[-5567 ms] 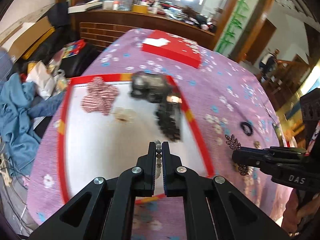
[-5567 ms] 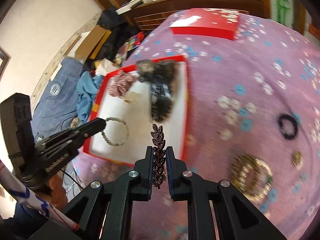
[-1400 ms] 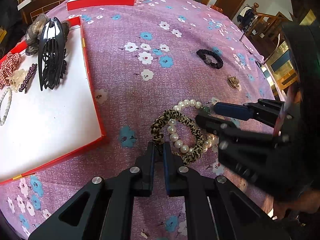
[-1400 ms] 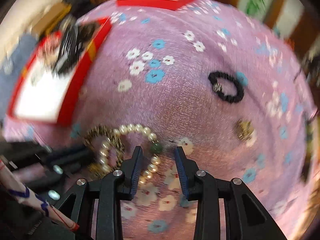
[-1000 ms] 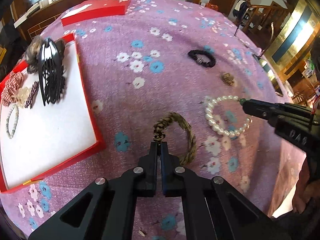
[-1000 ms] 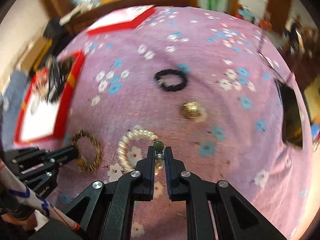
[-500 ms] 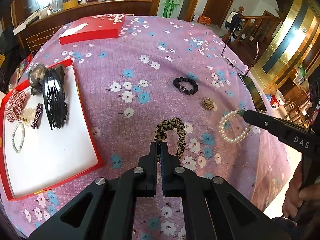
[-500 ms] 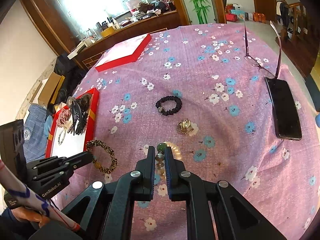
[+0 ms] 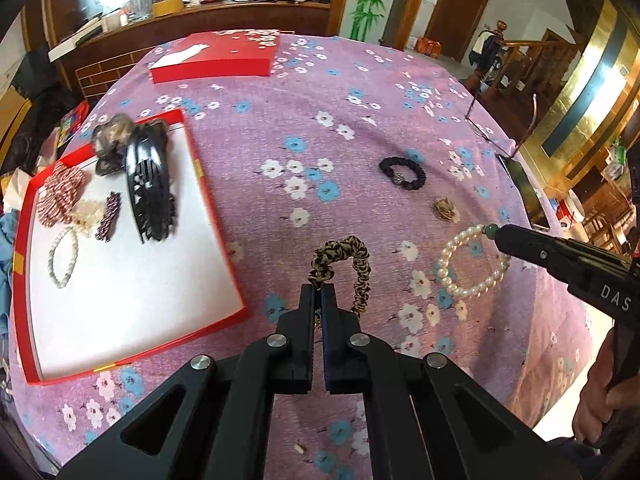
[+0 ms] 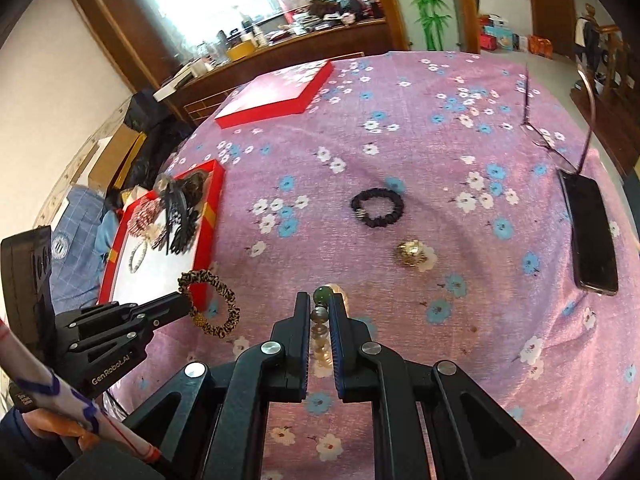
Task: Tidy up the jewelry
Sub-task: 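Carry both bracelets over the white tray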
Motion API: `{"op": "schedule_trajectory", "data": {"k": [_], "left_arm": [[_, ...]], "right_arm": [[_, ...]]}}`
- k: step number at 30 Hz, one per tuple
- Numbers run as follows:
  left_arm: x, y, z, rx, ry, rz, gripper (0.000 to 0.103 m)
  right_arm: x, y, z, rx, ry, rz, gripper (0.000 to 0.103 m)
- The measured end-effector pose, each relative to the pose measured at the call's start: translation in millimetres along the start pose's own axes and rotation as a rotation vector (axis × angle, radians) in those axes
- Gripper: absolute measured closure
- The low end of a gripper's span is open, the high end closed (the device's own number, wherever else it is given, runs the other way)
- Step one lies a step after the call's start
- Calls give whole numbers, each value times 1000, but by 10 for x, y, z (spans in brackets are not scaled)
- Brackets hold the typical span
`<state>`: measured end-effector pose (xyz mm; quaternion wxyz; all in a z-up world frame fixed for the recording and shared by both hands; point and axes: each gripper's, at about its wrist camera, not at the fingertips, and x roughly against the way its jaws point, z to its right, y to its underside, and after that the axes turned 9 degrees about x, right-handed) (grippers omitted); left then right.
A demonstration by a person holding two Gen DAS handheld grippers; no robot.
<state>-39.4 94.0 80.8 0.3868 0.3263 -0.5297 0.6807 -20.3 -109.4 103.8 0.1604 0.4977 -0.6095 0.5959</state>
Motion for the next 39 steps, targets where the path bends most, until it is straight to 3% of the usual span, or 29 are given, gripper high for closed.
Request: {"op": "schedule_trajectory", "data": {"k": [9,22,32,36,39], "left_arm": [[203,0,-375,89,-20,44,100],[554,17,-1391,287,-114,116,100],[625,126,-2165,400,-195,108,100],[548,96,-2373,423,-220,93,100],[471,62,-2455,425,-229,81,100]], "right_arm": [[-95,-168,-410,97,-53,-20,93],[-435,-591,-1402,243,-196,-56,93],[-1119,-804,-2318,315,-312,-153,92],[-1445,-857,-2514,290,-352,-202,92],[-1687,-905,-2516,271,-329,-219,92]]}}
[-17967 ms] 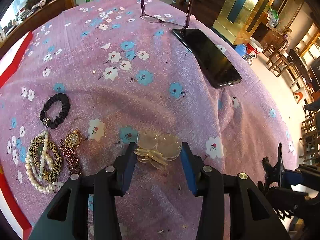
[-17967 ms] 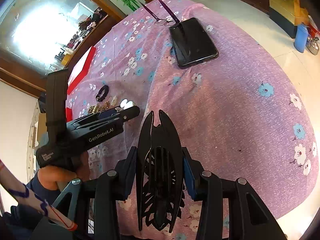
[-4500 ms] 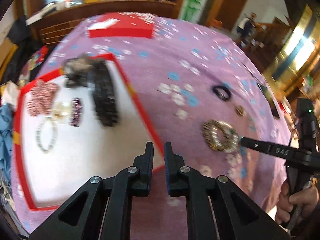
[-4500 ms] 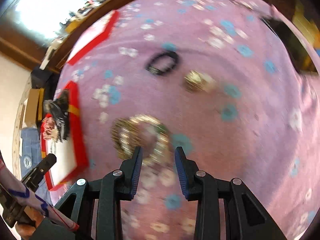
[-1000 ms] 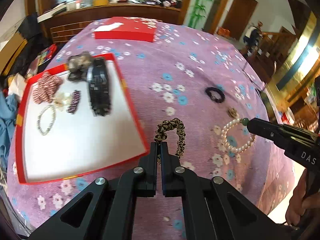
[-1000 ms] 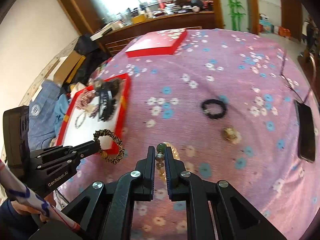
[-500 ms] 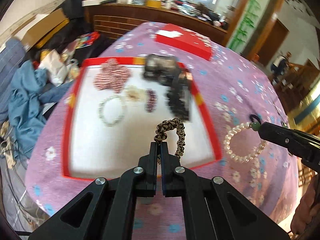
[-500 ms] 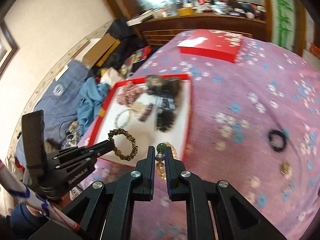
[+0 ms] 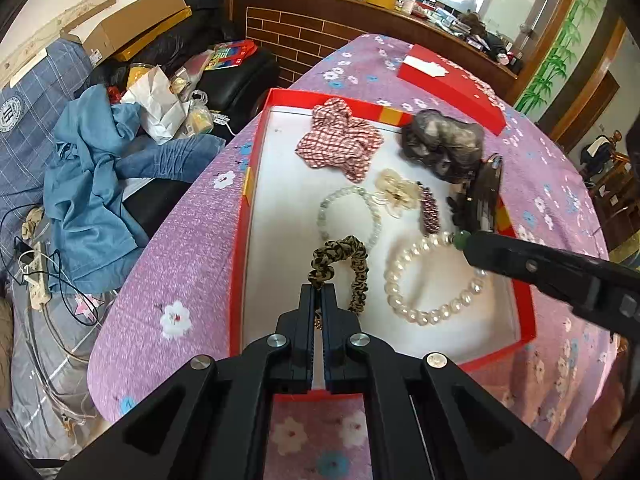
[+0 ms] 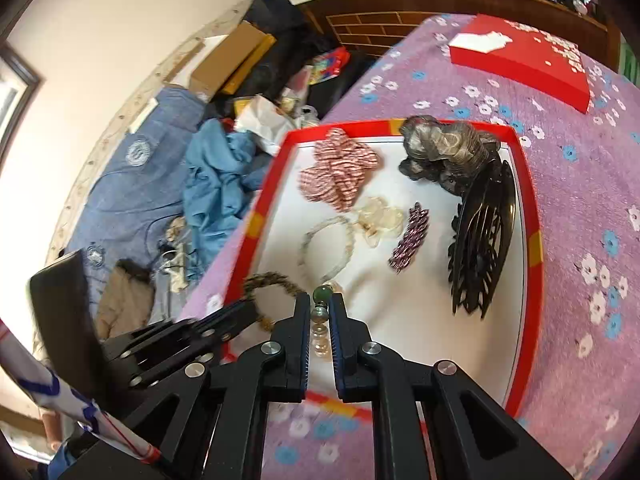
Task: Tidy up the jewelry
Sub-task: 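Carry both bracelets over the white tray, then open both grippers to drop the bracelets into the tray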
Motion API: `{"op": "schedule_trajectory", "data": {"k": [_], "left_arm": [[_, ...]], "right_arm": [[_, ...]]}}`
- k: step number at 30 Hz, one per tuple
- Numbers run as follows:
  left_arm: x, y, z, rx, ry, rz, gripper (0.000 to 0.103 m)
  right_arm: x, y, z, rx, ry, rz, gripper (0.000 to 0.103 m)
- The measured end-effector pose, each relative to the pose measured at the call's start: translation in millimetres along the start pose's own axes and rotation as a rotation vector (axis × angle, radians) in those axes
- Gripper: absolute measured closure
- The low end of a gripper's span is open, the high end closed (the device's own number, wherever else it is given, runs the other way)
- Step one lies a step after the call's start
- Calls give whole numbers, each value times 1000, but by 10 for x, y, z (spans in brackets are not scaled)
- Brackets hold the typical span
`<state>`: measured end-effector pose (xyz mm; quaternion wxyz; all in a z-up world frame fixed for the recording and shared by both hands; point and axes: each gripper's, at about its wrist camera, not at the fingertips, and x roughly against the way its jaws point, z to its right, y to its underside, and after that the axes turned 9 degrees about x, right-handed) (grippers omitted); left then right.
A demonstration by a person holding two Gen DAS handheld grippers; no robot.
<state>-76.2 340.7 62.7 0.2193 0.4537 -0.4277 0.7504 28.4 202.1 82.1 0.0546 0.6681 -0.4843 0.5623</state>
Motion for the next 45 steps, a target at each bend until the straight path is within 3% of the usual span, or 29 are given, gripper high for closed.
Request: {"op": "schedule_trajectory", "data": {"k": [6,15,16,18,19,21,28,32,38,45], "left_arm": [[-167,-77,-48,-17,-15,-19,100],[-271,-141,-95,-20,-33,-29,100],[-271,-139,-98,-20,-33,-30,100],[-269,-139,-103,-14,-32,-32,97],[-266,-138,-108,-11,-31,-32,96],[-247,-135,-105,-9,-31,-29,90],[-16,-128,-9,5,-11,19,89],[102,-73,244,-39,15,39,82],[114,99,769,-146,71,14,81],[41,395,1374,-267,122,-35,81]], "right_arm": [[-157,-38,273,-54,80,-19,92],[-274,-32,402,-67,115,-53,91],[-279,-30,405,-68,115,-55,90],[-291,-28,416,-72,108,-63,73],[-291,-28,421,-76,105,-63,70],[-278,-18,419,-76,102,-59,69],[5,74,416,-87,91,-9,69],[255,218,506,-125,81,26,69],[615,538,922,-243,129,59,69],[1264,1217,1762,-428,298,106,70]]}}
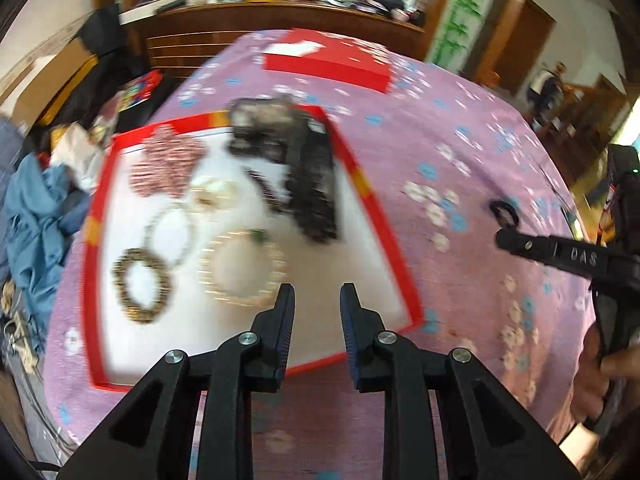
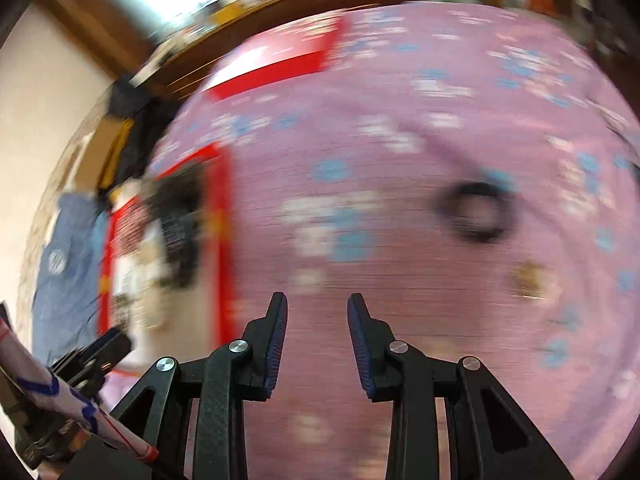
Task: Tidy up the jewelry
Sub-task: 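Open both grippers to drop the bracelets into the tray, then grasp the gold pendant with the right gripper while the left grasps the black hair tie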
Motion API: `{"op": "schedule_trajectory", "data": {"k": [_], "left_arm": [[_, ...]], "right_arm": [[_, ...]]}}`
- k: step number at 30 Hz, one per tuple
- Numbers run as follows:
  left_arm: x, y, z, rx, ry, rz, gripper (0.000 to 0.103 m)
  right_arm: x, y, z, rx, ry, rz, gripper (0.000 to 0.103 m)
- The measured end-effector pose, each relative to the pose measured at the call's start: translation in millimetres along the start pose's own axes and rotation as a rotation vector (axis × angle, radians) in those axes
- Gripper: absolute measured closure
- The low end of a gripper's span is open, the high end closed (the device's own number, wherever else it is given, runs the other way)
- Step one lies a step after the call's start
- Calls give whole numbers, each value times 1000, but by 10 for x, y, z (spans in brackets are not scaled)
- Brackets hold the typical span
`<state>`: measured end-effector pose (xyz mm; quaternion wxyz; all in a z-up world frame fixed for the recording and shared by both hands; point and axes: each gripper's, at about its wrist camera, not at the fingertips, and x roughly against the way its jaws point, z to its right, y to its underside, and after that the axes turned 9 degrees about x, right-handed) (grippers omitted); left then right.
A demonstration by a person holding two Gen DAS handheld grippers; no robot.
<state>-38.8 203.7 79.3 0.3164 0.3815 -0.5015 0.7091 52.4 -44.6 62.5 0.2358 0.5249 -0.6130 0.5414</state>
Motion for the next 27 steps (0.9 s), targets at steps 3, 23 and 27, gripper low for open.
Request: {"op": "schedule_trajectory", "data": {"k": [3,23,27], "left_arm": [[-59,77,256,-45,18,-21,81],[-228,427,778,-100,-3,-86,79],[-248,429,802,-91,-5,-91,79]], "right_arm": [[195,110,587,-93,67,19,70],[-68,40,907,102,203,-19,72],[-75,75,820,199,250,-29,89]]}}
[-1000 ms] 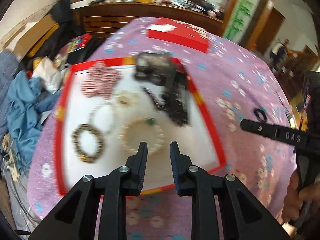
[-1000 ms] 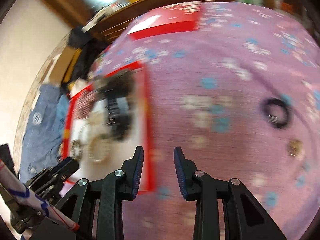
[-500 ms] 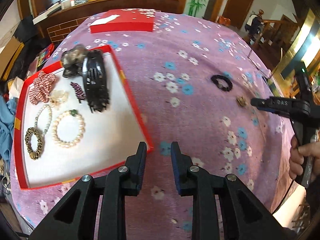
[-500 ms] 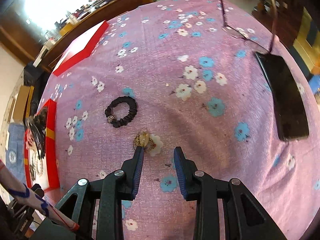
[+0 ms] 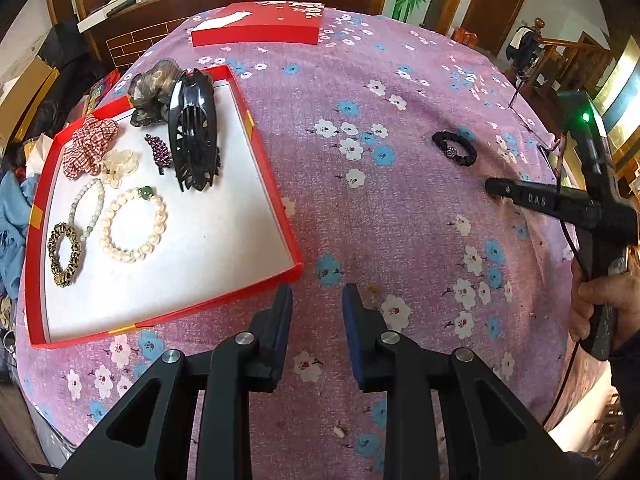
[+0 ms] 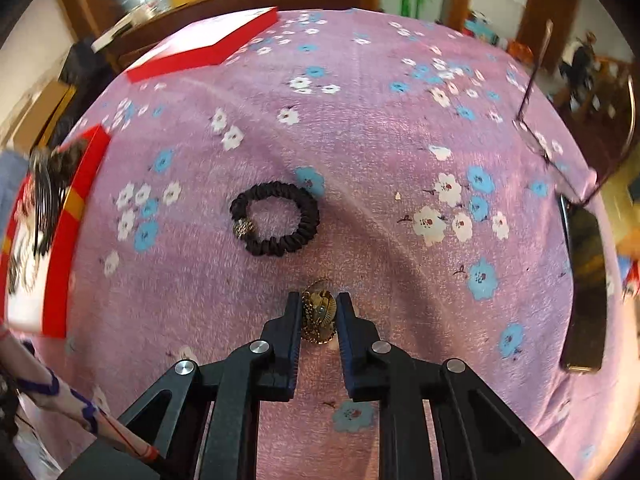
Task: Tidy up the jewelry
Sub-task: 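Grasp the gold pendant with the right gripper while the left grasps the black hair tie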
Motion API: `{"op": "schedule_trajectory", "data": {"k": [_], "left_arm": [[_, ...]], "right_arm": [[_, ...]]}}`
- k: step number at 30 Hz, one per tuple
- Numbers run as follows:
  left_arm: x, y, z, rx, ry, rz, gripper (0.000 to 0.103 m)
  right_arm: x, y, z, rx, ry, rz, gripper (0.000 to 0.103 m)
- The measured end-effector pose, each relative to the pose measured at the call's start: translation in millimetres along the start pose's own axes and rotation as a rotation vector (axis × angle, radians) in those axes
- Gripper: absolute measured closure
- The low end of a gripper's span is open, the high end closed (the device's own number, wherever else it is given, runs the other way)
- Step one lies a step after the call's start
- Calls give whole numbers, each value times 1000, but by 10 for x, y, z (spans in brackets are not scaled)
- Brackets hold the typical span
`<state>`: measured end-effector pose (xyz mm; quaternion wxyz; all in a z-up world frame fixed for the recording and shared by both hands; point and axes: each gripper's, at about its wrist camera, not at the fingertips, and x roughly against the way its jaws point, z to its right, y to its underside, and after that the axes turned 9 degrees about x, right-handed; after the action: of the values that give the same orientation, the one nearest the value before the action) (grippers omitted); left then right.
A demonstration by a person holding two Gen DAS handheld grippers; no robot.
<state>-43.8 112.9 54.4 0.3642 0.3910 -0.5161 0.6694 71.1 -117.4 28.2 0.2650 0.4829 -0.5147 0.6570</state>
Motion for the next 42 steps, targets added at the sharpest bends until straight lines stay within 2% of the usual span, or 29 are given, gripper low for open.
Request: {"op": "schedule_trajectory", "data": {"k": [5,9,14,16,18,22,25,26,28,29,30,35,42], "left_arm": [[-65,-137,192,-29,24,-5,78],[-195,-334,468,-55,88,-37,74],[-535,-732,881,-69,166,-124,73],[-644,-880,991,-47,179,-147,73],[-781,-1048,1104,-9,224,-182,73],[-1030,-1201,1326,-3,198,-220,73],[-1197,-1277,1458,-7,138,-225,73],[-1260,-1279,1494,-12,116,-237,73],[-1288,-1283,1563,-40,85,-210,75],[-1280,-1270,1611,-65,73,-195,88],[-1266,-1250,1634,-79,65,-188,91],[-1086,-971,1587,-123,61,-163,91],[-671,-406,1199,-139,89,-121,91]], "right_arm": [[197,123,156,-72,-70,22,92],[436,226,244,-107,-106,59,92],[671,383,332,-161,-152,88,92],[710,446,361,-175,-162,89,92],[774,547,382,-191,-169,94,92],[845,686,449,-217,-172,99,92],[902,757,493,-227,-171,101,92],[922,777,505,-231,-171,104,92],[957,805,536,-241,-178,111,92],[976,819,550,-248,-181,115,92],[989,822,565,-251,-182,118,92],[1064,815,592,-266,-194,137,92],[1019,739,384,-231,-225,125,92]]}}
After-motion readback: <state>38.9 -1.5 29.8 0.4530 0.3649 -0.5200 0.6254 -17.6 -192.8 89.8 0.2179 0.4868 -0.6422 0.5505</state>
